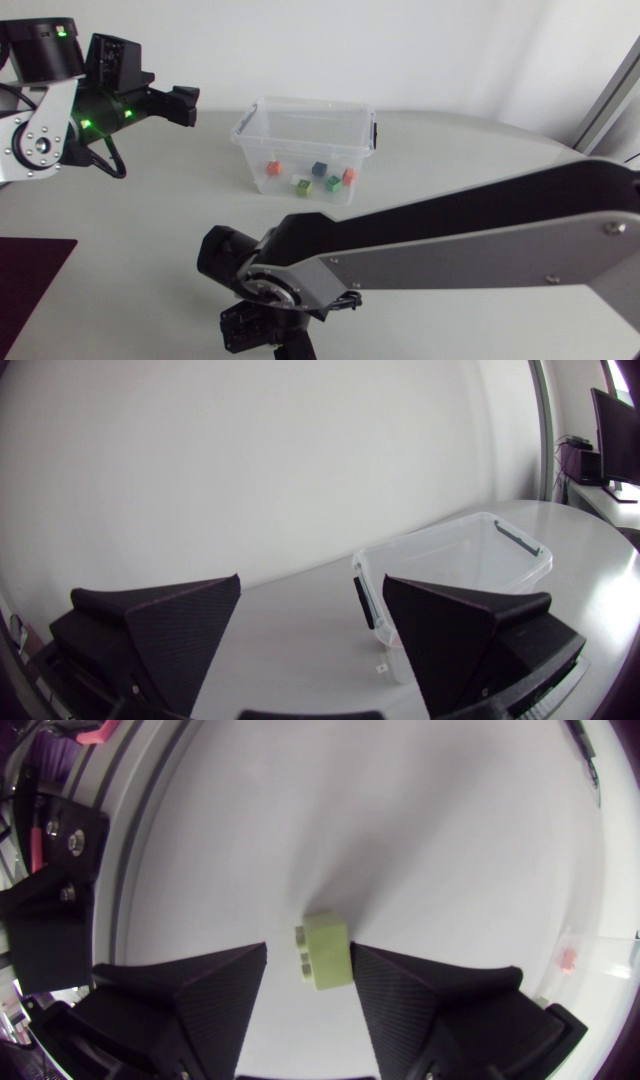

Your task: Place the duplo bricks in the container

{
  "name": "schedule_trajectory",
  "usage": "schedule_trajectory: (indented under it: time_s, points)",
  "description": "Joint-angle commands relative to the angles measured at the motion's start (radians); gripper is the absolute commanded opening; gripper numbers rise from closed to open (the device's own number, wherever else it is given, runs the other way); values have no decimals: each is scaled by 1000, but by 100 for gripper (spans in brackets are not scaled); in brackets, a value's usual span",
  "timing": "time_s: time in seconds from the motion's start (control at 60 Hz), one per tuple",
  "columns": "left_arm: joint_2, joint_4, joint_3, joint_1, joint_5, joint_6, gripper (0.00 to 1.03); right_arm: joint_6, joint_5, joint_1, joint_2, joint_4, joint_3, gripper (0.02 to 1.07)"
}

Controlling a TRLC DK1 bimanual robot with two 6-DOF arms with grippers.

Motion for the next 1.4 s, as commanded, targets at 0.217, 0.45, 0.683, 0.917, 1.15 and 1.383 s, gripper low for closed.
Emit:
schedule_trajectory:
  time_s: [0.217, 0.45, 0.683, 0.917, 1.15, 1.383]
  points:
    - [-204, 77, -220, 22, 6, 2, 99, -20, 15, 9, 45, -14, 38, 27]
    - [-355, 134, -372, 71, 6, 22, 99, 6, 14, 3, -10, -27, 17, 25]
    - [-485, 181, -511, 120, 6, 25, 99, 36, 15, -32, -151, -56, -2, 25]
    - [-599, 180, -614, 154, 8, 28, 99, 53, 14, -146, -281, -68, 41, 25]
    - [-726, 178, -726, 157, 17, 48, 99, 110, 15, -255, -354, 4, 70, 25]
    - [-892, 126, -813, 168, 41, 38, 99, 182, 37, -357, -373, 139, 110, 25]
